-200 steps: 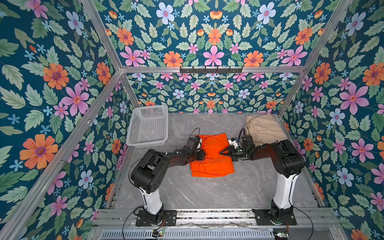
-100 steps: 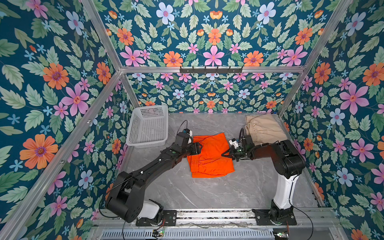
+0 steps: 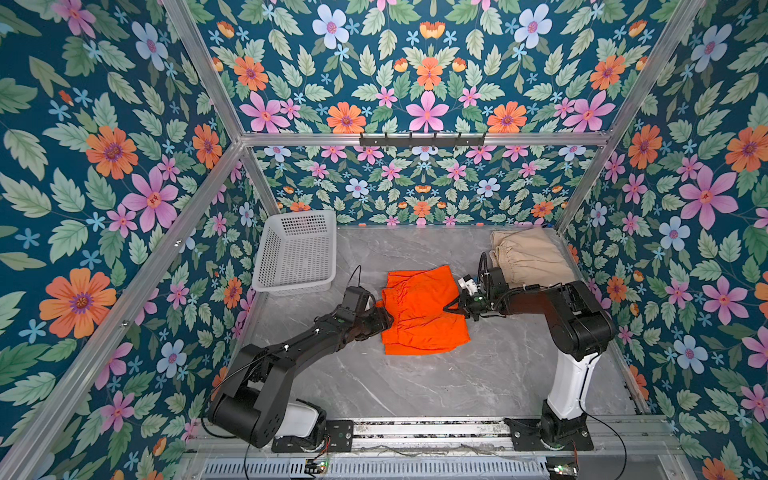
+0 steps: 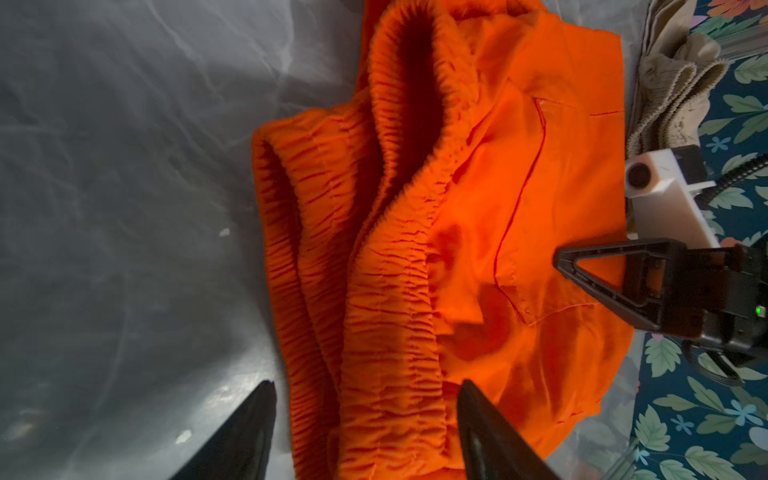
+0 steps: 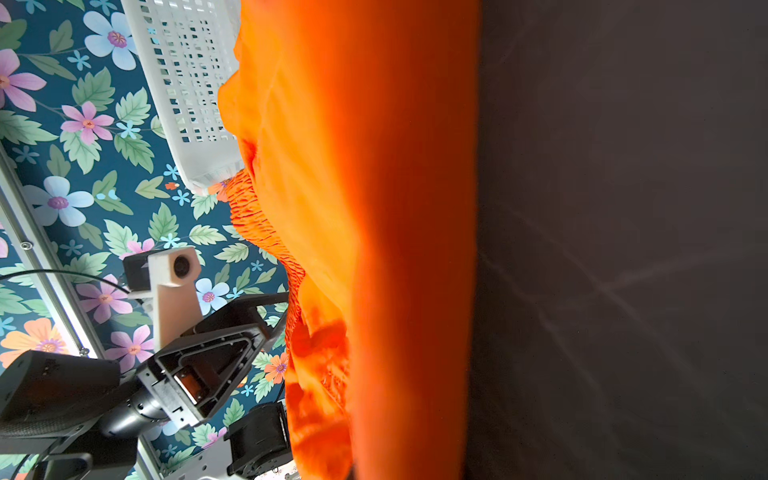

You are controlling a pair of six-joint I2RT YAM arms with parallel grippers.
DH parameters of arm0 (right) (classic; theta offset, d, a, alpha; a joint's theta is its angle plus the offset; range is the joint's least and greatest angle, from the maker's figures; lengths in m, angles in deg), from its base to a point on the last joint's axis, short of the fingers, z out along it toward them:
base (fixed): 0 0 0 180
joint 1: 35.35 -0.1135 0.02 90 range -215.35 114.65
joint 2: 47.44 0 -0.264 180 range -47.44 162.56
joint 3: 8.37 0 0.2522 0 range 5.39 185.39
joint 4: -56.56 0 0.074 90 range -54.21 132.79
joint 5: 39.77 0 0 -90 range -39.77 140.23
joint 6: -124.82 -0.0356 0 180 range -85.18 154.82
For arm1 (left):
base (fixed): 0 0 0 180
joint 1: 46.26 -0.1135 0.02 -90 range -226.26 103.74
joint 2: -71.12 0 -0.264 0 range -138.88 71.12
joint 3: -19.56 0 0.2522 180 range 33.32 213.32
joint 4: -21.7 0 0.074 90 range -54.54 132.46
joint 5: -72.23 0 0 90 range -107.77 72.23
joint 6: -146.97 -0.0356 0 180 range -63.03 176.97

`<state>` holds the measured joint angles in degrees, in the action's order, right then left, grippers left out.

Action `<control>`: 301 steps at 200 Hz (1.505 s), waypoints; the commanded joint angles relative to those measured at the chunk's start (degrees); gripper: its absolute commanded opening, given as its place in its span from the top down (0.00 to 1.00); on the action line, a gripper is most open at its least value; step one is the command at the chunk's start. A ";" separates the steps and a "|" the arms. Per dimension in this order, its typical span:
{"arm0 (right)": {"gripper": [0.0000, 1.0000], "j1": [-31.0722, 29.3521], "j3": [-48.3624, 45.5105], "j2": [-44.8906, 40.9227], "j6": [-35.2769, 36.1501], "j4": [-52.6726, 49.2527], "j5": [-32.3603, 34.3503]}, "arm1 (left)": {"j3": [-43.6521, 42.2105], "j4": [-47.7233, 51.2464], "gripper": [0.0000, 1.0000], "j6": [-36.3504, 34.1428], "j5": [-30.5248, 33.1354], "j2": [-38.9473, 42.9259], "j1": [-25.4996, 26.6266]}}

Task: Fold and stack the shorts

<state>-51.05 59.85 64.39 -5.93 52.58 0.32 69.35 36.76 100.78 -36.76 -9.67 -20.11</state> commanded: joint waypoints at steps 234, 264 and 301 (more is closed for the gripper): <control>1.00 3.88 46.29 0.62 33.46 -61.10 35.82 | 31.04 -12.63 0.52 -1.29 0.36 -37.24 9.77; 1.00 5.46 52.77 2.75 36.07 -62.38 37.01 | 37.53 -14.37 0.52 -0.58 0.35 -41.95 10.54; 1.00 7.23 61.16 5.87 38.73 -65.78 37.43 | 46.86 -14.57 0.52 -0.24 -1.90 -48.63 11.39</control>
<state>-44.65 116.94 69.00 29.22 -9.96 36.36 112.04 19.95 100.30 -37.28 -55.01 -9.13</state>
